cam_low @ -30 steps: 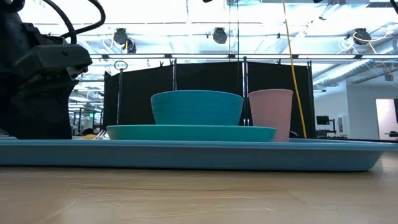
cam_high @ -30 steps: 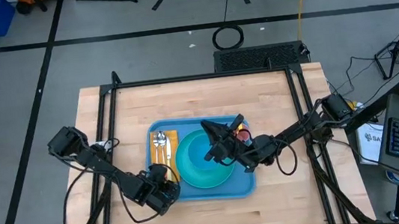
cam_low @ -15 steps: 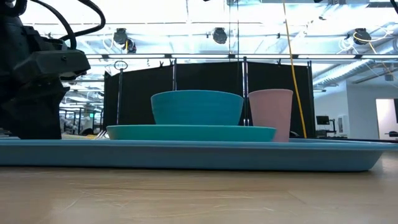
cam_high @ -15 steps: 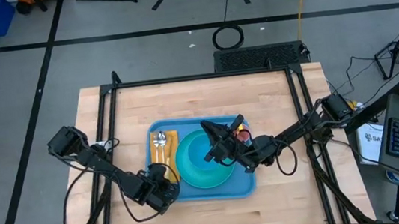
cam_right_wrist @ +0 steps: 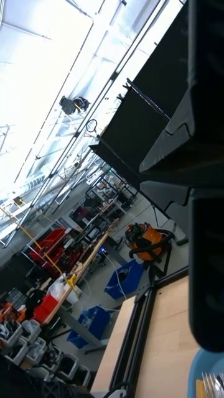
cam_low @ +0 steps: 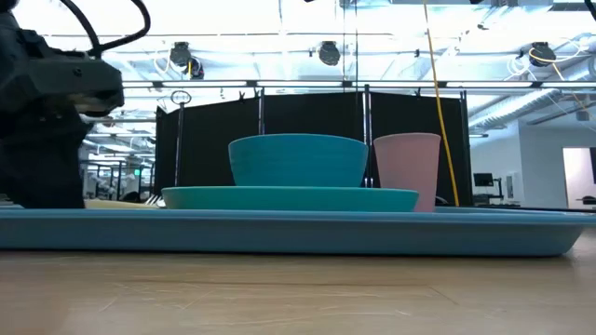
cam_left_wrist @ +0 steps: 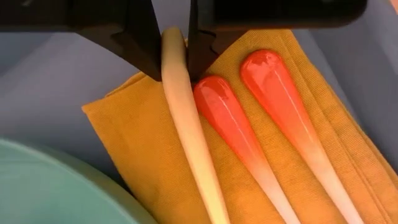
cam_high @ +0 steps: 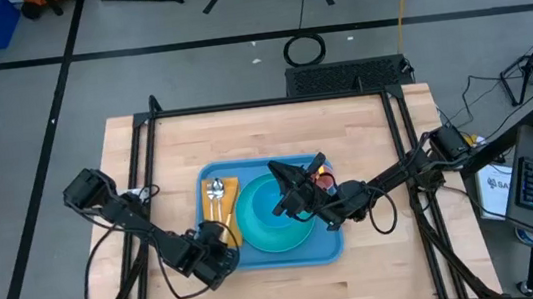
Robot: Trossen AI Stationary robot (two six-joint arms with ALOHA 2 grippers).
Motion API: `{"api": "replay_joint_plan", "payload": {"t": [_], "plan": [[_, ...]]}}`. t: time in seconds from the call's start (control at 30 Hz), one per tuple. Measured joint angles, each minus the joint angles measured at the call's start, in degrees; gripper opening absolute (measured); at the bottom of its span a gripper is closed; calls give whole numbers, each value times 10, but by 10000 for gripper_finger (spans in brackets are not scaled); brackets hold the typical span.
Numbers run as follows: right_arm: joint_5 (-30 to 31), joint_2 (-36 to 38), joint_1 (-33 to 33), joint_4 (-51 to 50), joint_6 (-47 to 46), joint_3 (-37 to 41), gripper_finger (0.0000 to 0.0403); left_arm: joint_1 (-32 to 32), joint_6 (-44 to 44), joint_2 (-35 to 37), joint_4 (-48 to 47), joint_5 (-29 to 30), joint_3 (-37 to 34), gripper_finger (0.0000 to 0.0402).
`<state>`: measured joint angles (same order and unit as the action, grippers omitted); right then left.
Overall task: Set up tray
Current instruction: Adjust the yellow knife on the yellow napkin on the blue serving tray
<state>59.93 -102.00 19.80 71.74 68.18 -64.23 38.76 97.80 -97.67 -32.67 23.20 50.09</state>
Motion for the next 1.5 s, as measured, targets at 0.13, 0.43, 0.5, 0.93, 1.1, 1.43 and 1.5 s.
{"api": "replay_joint_plan", "payload": {"t": [0.13, 0.43, 0.5, 0.93, 1.1, 1.43, 1.5], "plan": [[0, 0, 0, 0, 0, 0, 25, 5, -3, 4, -2, 5, 0, 52], [0, 0, -3, -6, -15, 0, 25, 8, -2, 5, -6, 16, 0, 89], [0, 0, -5, -13, -19, 0, 25, 8, -1, 5, -5, 17, 0, 88], [0, 0, -8, -19, -19, 0, 25, 19, -2, 6, -3, 23, 0, 50], [0, 0, -8, -19, -19, 0, 25, 19, 1, 6, -4, 25, 0, 70], [0, 0, -8, -19, -20, 0, 25, 23, 0, 6, -12, 50, 1, 49], [0, 0, -8, -19, -24, 0, 25, 26, 11, 6, -19, 53, 1, 48]]}}
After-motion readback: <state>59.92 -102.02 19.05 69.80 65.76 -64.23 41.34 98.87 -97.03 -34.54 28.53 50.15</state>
